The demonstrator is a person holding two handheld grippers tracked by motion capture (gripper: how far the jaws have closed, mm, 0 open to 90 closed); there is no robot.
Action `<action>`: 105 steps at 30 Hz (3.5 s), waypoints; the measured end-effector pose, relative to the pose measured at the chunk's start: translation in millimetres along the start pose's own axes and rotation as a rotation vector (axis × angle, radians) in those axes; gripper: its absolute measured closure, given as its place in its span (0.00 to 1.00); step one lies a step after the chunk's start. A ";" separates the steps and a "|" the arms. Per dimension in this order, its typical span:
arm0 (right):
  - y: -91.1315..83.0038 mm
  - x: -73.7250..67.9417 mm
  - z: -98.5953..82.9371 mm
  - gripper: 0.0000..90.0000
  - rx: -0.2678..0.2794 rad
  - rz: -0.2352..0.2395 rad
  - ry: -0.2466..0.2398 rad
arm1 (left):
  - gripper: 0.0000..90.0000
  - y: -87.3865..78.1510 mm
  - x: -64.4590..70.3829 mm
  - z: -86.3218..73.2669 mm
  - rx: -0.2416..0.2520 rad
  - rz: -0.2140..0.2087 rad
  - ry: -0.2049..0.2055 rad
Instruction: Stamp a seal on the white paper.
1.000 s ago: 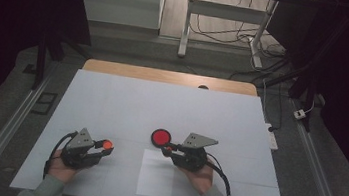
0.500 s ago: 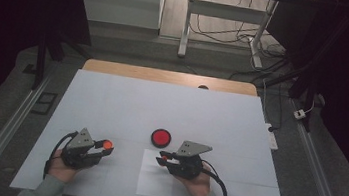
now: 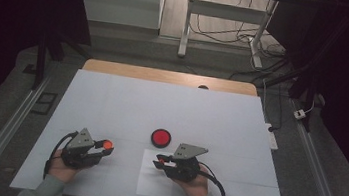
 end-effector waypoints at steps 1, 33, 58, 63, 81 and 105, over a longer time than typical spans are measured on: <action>0.7 -0.5 -0.4 0.80 -0.002 0.002 0.000 | 0.72 0.0 0.0 0.0 0.000 0.000 0.000; 14.5 -3.0 -13.9 0.80 -0.071 0.001 -0.016 | 0.72 0.2 0.5 -0.2 -0.002 -0.004 0.004; 19.5 -0.8 -18.9 0.80 -0.103 -0.008 -0.033 | 0.72 0.0 0.2 -0.2 -0.002 -0.002 0.001; 19.7 -0.4 -19.1 0.80 -0.106 -0.003 -0.013 | 0.72 0.0 0.2 -0.1 -0.002 -0.003 0.002; 20.6 -2.7 -20.3 0.81 -0.129 -0.038 -0.053 | 0.72 -1.0 0.2 0.7 0.005 -0.003 -0.008; 21.2 -4.3 -20.8 0.81 -0.114 -0.050 -0.064 | 0.72 -2.2 0.3 0.8 0.006 0.000 -0.007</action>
Point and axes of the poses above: each handheld gripper's, and its own axes: y roughly forward along the jaws, z roughly out of its top, x roughly to its right, the point moved 8 cm from there along y, roughly forward along the jaws, and after that the axes turned 3 degrees about z, right-handed, at the moved point
